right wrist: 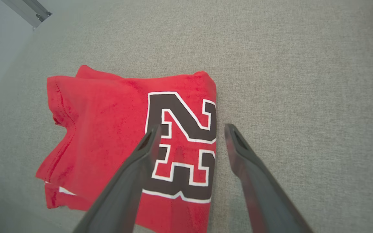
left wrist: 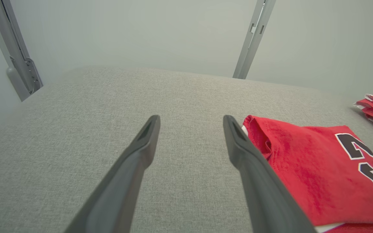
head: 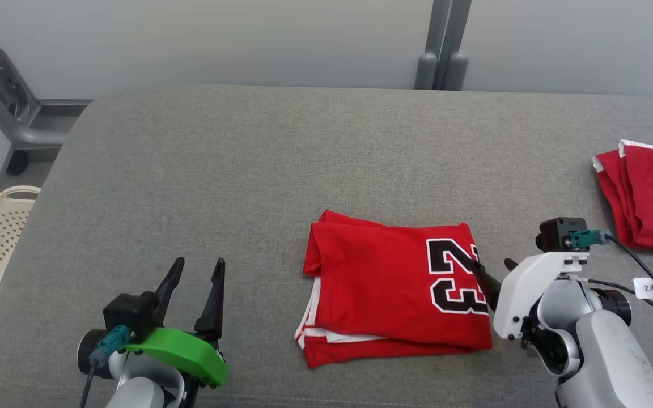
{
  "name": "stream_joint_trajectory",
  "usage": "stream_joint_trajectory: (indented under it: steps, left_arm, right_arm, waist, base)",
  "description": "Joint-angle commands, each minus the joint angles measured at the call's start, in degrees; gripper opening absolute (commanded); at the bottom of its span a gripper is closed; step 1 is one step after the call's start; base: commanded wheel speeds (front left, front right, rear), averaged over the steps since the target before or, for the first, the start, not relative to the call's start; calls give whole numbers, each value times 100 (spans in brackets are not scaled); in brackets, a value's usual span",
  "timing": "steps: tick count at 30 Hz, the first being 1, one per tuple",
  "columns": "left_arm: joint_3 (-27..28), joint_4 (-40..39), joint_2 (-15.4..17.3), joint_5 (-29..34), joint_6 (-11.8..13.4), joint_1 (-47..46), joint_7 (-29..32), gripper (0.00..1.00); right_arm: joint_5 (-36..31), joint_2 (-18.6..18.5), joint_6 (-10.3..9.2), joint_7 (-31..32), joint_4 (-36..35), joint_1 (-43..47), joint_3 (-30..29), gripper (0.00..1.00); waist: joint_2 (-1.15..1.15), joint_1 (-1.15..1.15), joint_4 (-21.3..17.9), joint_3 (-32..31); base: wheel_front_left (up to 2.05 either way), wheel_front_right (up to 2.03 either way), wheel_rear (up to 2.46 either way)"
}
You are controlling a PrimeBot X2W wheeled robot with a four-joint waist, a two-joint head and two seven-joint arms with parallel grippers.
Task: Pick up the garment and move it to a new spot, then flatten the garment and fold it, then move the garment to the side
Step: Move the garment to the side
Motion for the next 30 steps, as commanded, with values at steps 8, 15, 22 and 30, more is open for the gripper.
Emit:
stream_joint_trajectory:
  steps: [8, 15, 22, 30]
  left_arm:
    - [-61, -137, 46, -45, 32, -84, 46, 100]
    - [-87, -147, 51, -42, 29, -249, 49, 100]
    - [-138, -65, 22, -37, -14, -396, 12, 100]
    - [-118, 0, 30, -50, 4, -422, -31, 100]
  right_arm:
    - [110, -4, -1, 413, -399, 285, -280, 100]
    - [111, -8, -1, 540, -125, 99, -350, 100]
    - [225, -4, -1, 528, 526, -109, -305, 100]
    - [274, 20, -1, 364, 1077, -292, -172, 0]
  waist:
    - [0, 0, -21, 242]
    - [0, 0, 149, 536]
    - [0, 0, 319, 731]
    - [0, 0, 342, 741]
  base:
    - [0, 0, 0]
    - [0, 0, 0]
    - [0, 0, 0]
    - [0, 0, 0]
